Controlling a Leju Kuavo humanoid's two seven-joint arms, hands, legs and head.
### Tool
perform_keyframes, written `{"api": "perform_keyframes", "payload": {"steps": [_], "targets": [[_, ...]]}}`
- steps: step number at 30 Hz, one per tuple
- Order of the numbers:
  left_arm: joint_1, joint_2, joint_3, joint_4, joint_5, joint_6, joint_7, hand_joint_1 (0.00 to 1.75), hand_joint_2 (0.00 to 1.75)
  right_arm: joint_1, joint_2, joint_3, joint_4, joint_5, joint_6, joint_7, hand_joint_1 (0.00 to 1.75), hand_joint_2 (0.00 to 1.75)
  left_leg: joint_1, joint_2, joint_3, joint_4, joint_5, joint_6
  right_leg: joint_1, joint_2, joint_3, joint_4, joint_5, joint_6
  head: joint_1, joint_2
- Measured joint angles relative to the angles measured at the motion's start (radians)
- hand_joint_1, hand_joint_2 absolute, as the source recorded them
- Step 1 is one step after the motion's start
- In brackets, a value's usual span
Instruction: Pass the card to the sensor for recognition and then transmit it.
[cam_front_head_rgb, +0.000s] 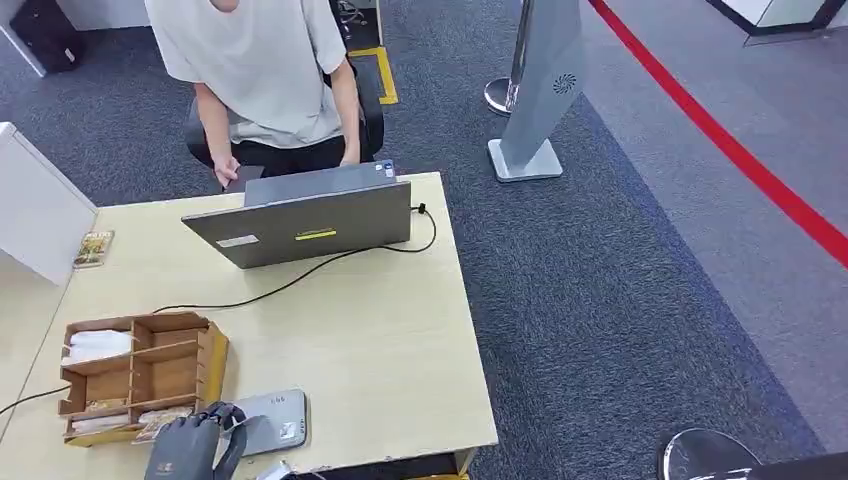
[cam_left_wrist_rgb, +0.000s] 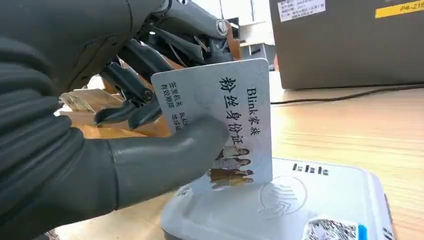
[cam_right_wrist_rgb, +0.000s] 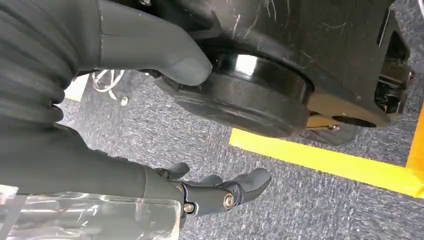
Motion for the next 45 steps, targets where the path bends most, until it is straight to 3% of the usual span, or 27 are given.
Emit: {"api": "perform_keyframes", "payload": {"steps": [6,15,20,23,28,31,37,45], "targets": [[-0.001,0.003,0.006,-0.067,-0.073,0.056,-0.083,1.75,1.75,-0.007,-0.002,0.022,0.008,-0.027,0.015,-0.031,0.00,1.75,0.000,0.000,0.000,0.000,0.000,0.000,0.000,0.000,0.000,0.000,0.000,0.000,0.000,0.000],[-0.009,-0.004,0.110,-0.203,-0.130,0.095,-0.226,1.75,1.75,-0.019,-0.004,0.053,0.007,-0.043,0.001,-0.042,0.00,1.75,0.000,0.000,0.000,0.000,0.000,0.000,0.000,0.000,-0.001,0.000,0.000,0.000,0.000,0.000],[-0.066,-0.005,0.191,-0.247,-0.157,0.126,-0.237,1.75,1.75,-0.032,-0.006,0.074,0.007,-0.040,0.017,-0.042,0.00,1.75,0.000,-0.001,0.000,0.000,0.001,-0.001,0.000,-0.001,0.000,0.000,0.001,-0.001,0.000,0.000],[-0.147,0.003,0.273,-0.245,-0.138,0.126,-0.231,1.75,1.75,-0.039,-0.003,0.079,0.035,-0.019,0.060,-0.042,0.00,1.75,0.001,-0.002,0.000,0.000,0.003,-0.001,0.000,-0.001,0.000,0.000,0.002,-0.002,0.000,0.000],[-0.295,0.014,0.392,-0.168,-0.090,0.122,-0.259,1.75,1.75,-0.050,0.018,0.085,0.110,0.030,0.140,-0.039,0.00,1.75,0.002,-0.002,0.000,0.000,0.004,-0.002,0.001,-0.001,0.000,0.001,0.003,-0.001,0.000,0.000],[-0.380,0.023,0.424,-0.103,-0.079,0.071,-0.253,1.75,1.75,-0.057,0.031,0.086,0.146,0.038,0.166,-0.039,0.00,1.75,0.002,-0.003,0.000,0.000,0.005,-0.002,0.001,-0.002,-0.001,0.001,0.004,-0.002,0.000,0.000],[-0.557,0.060,0.424,0.072,-0.102,-0.037,-0.225,1.75,1.75,-0.070,0.054,0.086,0.211,0.055,0.203,-0.039,0.00,1.75,0.001,-0.002,-0.001,0.000,0.006,-0.002,0.001,-0.001,-0.001,0.001,0.005,-0.002,0.000,0.000],[-0.645,0.078,0.414,0.190,-0.088,-0.073,-0.198,1.75,1.75,-0.071,0.069,0.082,0.243,0.067,0.205,-0.040,0.00,1.75,0.001,-0.002,-0.001,0.000,0.006,-0.002,0.001,-0.001,-0.001,0.001,0.004,-0.002,-0.001,0.000]]}}
